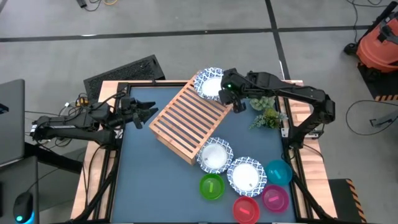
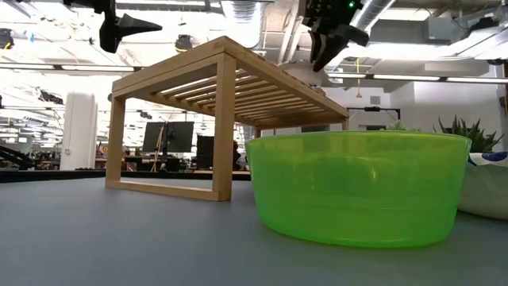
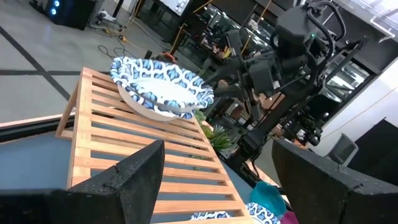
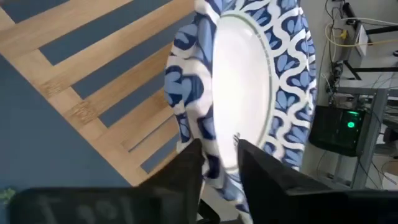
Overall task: Place and stack bowls onto a shelf
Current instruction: Stack the white patterned bowl on top of the white patterned bowl on the shelf, then stack the white patterned bowl on top of the white patterned bowls on the shelf
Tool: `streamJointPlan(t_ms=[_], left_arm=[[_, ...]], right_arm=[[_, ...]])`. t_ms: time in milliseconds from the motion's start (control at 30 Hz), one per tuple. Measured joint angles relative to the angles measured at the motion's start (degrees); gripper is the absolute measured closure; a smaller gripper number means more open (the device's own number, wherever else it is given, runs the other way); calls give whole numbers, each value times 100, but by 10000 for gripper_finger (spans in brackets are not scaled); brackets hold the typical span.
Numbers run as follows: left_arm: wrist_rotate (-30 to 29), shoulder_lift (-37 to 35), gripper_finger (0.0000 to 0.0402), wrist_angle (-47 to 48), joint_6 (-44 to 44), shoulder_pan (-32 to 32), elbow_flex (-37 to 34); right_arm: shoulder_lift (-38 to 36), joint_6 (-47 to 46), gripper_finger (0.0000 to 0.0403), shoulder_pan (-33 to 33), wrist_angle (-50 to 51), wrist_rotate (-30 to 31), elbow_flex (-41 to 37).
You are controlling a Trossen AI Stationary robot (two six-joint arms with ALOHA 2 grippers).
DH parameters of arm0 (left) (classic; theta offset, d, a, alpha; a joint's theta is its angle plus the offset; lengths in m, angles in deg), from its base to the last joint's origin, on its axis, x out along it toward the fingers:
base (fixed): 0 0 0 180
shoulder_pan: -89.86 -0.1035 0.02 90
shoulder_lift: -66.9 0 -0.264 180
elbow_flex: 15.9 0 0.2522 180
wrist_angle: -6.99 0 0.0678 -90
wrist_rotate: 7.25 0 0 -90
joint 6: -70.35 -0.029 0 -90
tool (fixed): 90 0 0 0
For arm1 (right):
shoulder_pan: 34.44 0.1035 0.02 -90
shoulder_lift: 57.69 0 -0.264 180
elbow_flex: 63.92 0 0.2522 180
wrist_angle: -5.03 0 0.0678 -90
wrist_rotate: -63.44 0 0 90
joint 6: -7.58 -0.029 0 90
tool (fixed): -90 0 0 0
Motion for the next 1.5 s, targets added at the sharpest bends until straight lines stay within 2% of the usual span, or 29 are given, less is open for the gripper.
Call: streamJointPlan(t_ms=[200,400,500,633,867,1000,1133,1367,1433,1500], left_arm=[[0,0,120,0,0,0,0],[1,-1,120,85,3,0,0],[2,1,120,160,48,0,0],[0,1,120,246,50,0,0],[-4,0,120,269,57,0,0],[-3,1,120,280,63,0,0],[-2,1,120,306,112,0,0],[2,1,120,306,136,0,0],[1,-1,120,306,134,0,0],[2,1,120,308,136,0,0]], right_arm=[[-58,-208,195,-35,-66,-58,-2],[-489,-438,181,199,-67,-77,-4],[-691,-1074,196,300,-154,-271,-4],[-747,-1613,239,315,-331,-335,-26],[-362,-1750,340,265,-413,-317,-278],[-134,-1701,381,266,-415,-331,-278],[-108,-1665,384,265,-450,-333,-279],[-490,-2055,326,502,-239,-412,-193],[-656,-2554,319,596,171,-688,-160],[-782,-3141,316,675,716,-1291,-157]])
